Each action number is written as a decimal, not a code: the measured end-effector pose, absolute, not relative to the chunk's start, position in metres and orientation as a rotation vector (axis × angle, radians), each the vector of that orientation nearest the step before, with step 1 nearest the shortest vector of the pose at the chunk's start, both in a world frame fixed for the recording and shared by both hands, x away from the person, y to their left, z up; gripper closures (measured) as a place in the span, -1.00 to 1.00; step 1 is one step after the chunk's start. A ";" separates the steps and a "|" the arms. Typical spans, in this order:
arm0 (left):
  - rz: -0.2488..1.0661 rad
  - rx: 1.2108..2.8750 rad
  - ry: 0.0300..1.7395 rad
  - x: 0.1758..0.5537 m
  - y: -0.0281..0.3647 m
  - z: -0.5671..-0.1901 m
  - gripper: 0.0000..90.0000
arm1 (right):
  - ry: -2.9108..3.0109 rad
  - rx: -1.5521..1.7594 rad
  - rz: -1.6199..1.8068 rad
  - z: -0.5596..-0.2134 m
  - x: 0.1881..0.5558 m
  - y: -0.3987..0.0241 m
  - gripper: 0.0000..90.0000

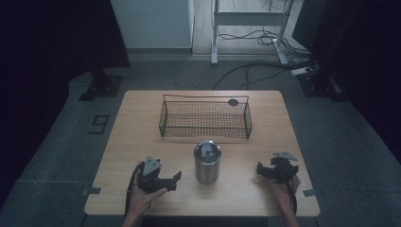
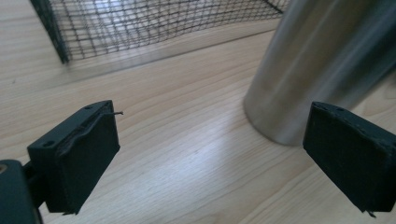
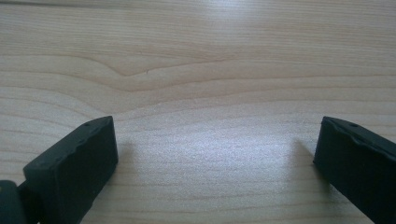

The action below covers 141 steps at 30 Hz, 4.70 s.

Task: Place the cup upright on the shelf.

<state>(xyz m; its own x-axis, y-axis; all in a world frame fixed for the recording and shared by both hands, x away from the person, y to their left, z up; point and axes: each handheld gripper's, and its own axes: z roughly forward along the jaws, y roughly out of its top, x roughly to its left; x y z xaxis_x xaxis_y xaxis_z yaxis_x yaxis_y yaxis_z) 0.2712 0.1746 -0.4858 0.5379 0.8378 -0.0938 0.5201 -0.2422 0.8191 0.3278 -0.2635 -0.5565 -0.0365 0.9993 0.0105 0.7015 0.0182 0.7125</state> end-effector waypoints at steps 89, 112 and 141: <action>0.416 2.029 0.920 0.312 0.053 -0.485 -0.94 | 1.789 1.731 0.760 -0.557 0.328 -0.264 -1.00; 0.449 2.003 0.922 0.309 0.056 -0.484 -0.92 | 1.786 1.731 0.760 -0.557 0.328 -0.264 -1.00; 0.410 1.907 0.947 0.319 0.085 -0.437 -0.92 | 1.760 1.751 0.754 -0.556 0.328 -0.264 -0.99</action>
<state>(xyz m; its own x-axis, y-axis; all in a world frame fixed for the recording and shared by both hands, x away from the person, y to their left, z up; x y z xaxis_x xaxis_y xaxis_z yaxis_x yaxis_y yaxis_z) 0.3190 0.0847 -0.4368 0.6461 0.7566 -0.1008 0.4436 -0.2647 0.8562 0.3278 -0.2639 -0.5564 -0.0097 0.9999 0.0111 0.6976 -0.0012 0.7165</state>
